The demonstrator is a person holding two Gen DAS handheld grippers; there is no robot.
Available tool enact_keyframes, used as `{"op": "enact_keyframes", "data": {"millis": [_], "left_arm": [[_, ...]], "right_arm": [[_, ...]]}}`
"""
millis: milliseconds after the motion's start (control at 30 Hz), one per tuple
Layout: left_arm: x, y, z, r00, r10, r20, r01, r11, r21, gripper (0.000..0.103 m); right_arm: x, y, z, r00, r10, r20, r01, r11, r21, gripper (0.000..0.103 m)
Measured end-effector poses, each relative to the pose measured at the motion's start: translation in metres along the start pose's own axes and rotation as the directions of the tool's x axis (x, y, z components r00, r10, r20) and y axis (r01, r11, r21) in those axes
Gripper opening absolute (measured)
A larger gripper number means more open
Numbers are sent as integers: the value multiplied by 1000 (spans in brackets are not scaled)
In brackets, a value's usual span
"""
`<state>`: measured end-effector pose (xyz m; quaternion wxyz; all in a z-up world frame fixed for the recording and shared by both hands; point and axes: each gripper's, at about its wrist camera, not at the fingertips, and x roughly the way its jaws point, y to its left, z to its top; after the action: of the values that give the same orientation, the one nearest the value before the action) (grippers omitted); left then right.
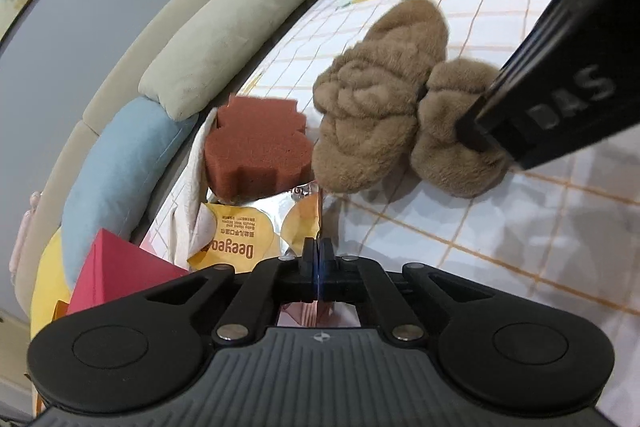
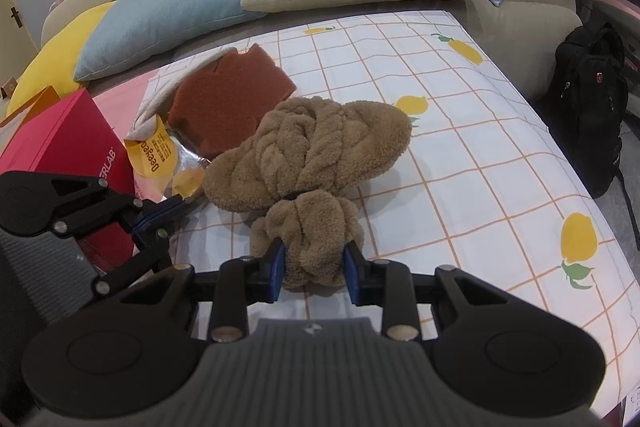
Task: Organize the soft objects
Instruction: 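Adjust grips on the Deeyeo pack and brown towel, lifting both from the bed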
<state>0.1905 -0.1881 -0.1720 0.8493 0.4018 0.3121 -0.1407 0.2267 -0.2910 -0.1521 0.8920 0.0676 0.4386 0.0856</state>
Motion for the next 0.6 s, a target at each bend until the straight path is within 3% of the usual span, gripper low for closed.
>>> {"op": "enact_keyframes", "data": {"millis": [100, 300, 600], "left_arm": [[-19, 1, -3, 999, -37, 24, 38, 999, -25, 0], [-72, 1, -29, 988, -139, 63, 140, 990, -13, 0], [-130, 9, -83, 950, -313, 11, 312, 945, -94, 1]], "right_arm": [[-5, -4, 1, 1000, 12, -11, -12, 999, 32, 27], [-29, -8, -3, 991, 10, -131, 12, 987, 161, 27], [-65, 39, -40, 959, 56, -279, -12, 987, 159, 28]]}}
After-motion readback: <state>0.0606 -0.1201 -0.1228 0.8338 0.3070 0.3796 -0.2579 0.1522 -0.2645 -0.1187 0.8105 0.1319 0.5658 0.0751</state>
